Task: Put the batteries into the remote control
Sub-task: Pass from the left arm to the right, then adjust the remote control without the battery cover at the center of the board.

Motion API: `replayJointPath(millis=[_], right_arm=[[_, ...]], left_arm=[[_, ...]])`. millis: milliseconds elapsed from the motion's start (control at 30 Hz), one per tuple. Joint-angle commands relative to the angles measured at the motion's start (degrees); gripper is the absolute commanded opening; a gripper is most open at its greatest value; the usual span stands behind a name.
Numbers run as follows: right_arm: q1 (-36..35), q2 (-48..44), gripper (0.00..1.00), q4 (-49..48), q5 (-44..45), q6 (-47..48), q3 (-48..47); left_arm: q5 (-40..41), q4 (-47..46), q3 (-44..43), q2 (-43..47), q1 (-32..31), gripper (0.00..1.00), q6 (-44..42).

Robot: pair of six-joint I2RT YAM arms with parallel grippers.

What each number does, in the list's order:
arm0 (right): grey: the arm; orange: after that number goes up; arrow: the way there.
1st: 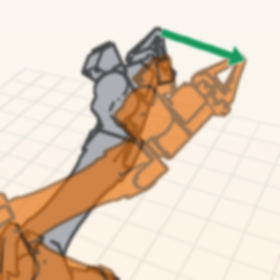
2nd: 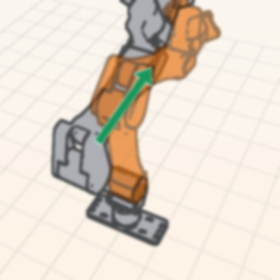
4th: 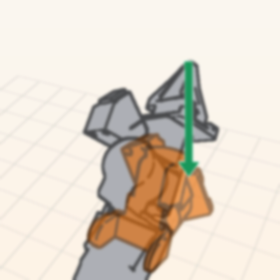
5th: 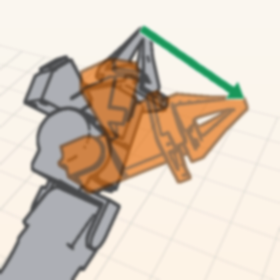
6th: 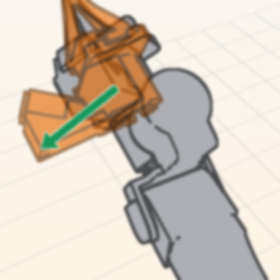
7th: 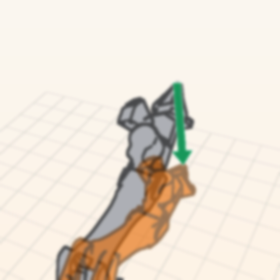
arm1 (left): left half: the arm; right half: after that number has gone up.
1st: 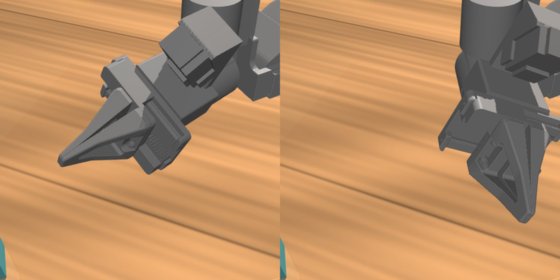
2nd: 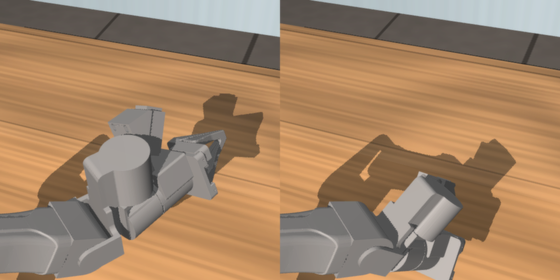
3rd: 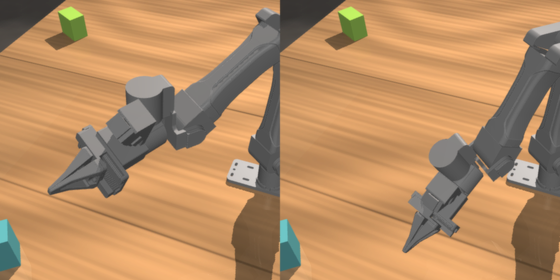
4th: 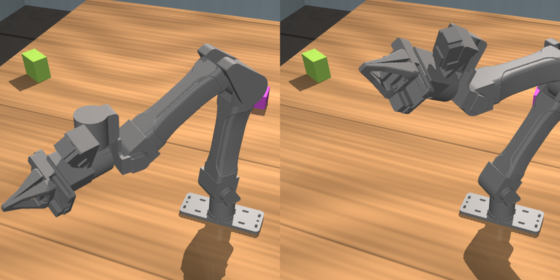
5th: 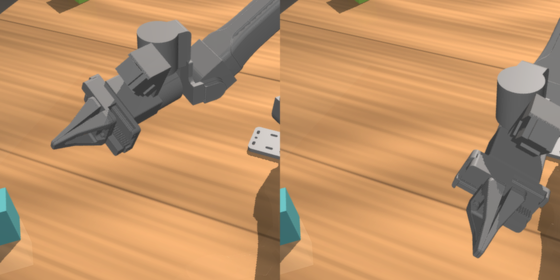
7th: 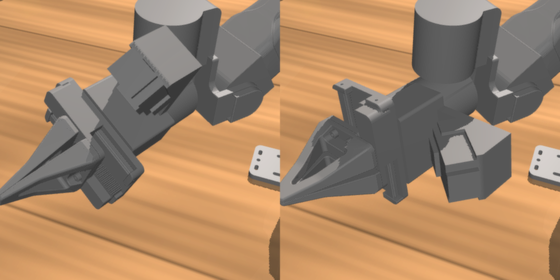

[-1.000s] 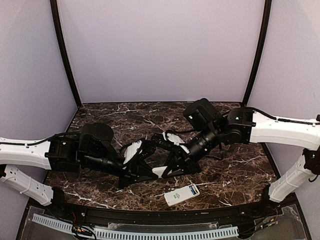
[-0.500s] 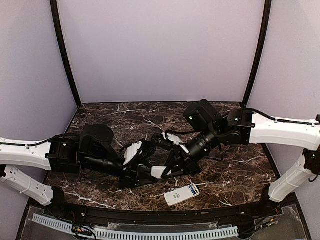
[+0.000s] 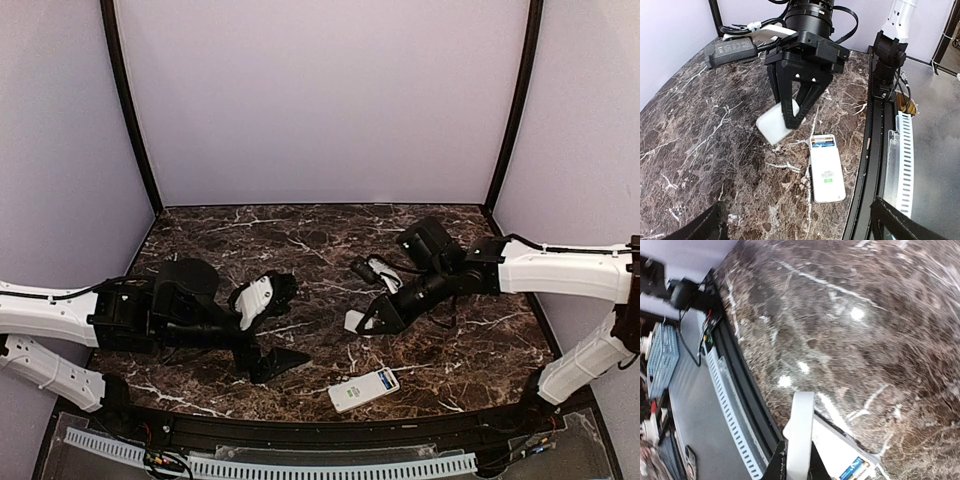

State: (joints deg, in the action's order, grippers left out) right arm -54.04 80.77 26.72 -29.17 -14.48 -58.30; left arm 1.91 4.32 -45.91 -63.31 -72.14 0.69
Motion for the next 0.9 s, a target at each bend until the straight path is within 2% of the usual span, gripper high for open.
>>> replayJointPath(millis=[0, 133, 233, 433, 633, 867], right_arm=[[8.3, -1.3, 0.0, -5.3, 4.2, -12.7, 6.9], [11.9, -3.0, 0.0, -7.5, 5.7, -16.4, 11.4], [12.6, -5.6, 0.0, -8.2, 5.9, -19.1, 14.9], [13.9, -9.0, 0.0, -9.2, 5.6, -22.0, 20.4], [15.6, -10.0, 0.0, -11.0, 5.7, -22.7, 24.2], [15.9, -10.8, 0.0, -11.3, 5.9, -22.2, 25.5]], left_arm=[[4.6, -0.4, 1.9, -0.1, 0.4, 0.99, 2.0], [2.6, -0.3, 2.2, -5.3, 0.4, 0.99, 2.3], [0.4, 0.9, 0.7, -13.1, 0.0, 0.99, 1.3], [-5.6, -3.9, -2.0, -24.6, -2.3, 0.99, -3.9], [-7.4, -6.4, -6.6, -33.9, -4.0, 0.99, -5.7], [-5.7, -6.1, -10.7, -41.7, -4.1, 0.99, -4.8]])
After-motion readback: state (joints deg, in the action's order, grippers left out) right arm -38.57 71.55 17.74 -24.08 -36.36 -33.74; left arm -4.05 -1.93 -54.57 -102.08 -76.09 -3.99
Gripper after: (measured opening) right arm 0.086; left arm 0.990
